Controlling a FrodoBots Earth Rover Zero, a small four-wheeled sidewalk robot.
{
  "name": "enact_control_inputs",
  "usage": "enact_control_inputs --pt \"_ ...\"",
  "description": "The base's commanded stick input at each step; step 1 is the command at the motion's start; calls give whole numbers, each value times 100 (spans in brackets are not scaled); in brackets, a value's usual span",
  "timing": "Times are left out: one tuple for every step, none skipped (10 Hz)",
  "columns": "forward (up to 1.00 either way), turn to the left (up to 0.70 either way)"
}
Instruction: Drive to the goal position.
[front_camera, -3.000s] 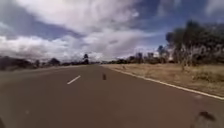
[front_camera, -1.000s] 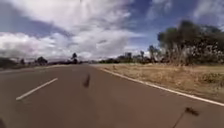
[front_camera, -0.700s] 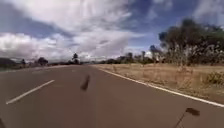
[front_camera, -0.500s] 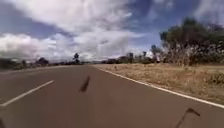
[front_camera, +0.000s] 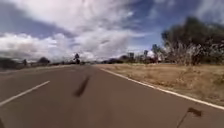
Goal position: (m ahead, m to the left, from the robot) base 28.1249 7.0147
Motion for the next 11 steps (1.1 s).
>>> enact_control_inputs --pt "70 0" --pt "70 0" --pt "70 0" --pt "70 0" --pt "70 0" --pt "70 3" --pt "70 15" --pt "70 21" --pt "70 14" --pt "70 0" --pt "70 0"
